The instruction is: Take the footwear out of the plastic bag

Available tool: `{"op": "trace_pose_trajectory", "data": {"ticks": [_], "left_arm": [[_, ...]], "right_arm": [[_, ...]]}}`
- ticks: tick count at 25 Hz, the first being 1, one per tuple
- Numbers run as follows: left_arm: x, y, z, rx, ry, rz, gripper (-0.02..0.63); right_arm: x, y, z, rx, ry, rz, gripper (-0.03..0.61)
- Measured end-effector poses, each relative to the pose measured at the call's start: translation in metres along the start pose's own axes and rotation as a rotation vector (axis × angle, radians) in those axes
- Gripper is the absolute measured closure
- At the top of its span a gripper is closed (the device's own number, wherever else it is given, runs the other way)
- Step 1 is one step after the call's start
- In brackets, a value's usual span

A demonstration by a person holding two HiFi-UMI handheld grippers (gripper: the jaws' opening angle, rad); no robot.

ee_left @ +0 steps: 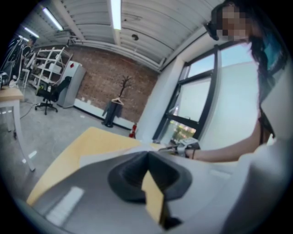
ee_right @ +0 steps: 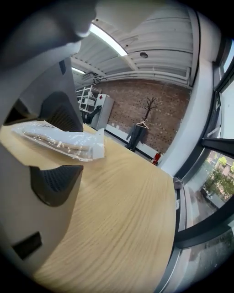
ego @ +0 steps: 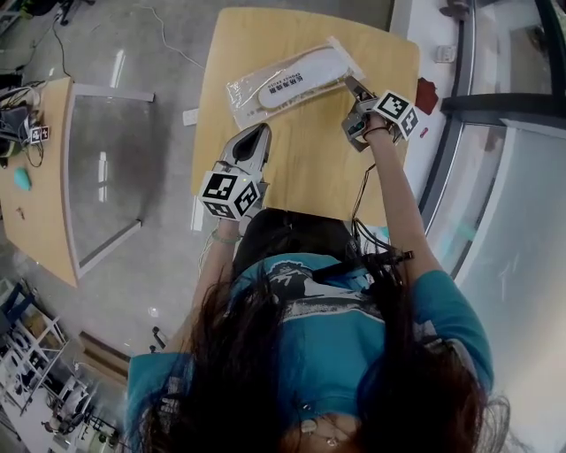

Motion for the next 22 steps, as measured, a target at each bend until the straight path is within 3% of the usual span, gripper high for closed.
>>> {"op": "trace_pose_trajectory", "data": {"ticks": [5, 10, 12, 17, 21, 22], "left_arm": [[-0.002, 0.005, 0.004, 0.021, 0.015, -0.020, 0.612], [-0.002, 0.005, 0.011, 0.034, 0.033, -0.023, 0.612], [-0.002, 0.006, 0.013, 0.043, 0.039, -0.020, 0.612], [-0.003, -0.001, 0.020, 0.055, 0.060, 0.006, 0.612], [-0.004, -0.005, 0.027, 0.146, 0.070, 0.048, 0.597], [-0.005, -0.006, 0.029, 0.181, 0.079, 0.068, 0.534]], "right_arm": [[-0.016, -0.013, -0.012, -0.072, -0.031, 0.004, 0.373], [-0.029, -0.021, -0.009, -0.207, -0.048, -0.057, 0.377], [-0.034, -0.020, -0.004, -0.241, -0.041, -0.065, 0.443], [-0.031, -0.013, 0.006, -0.295, -0.052, -0.097, 0.499], [-0.016, -0.006, 0.022, -0.389, -0.068, -0.130, 0.509], [-0.011, -0.004, 0.027, -0.413, -0.070, -0.135, 0.509]]}}
Point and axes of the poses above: the fingertips, and each gripper's own axes: x backward along the fingers, y to its left, z out of its underside, the point moved 4 cm from there along x, backward along the fingers, and after that the axes turned 8 degrees about -z, right-handed, at the moved point
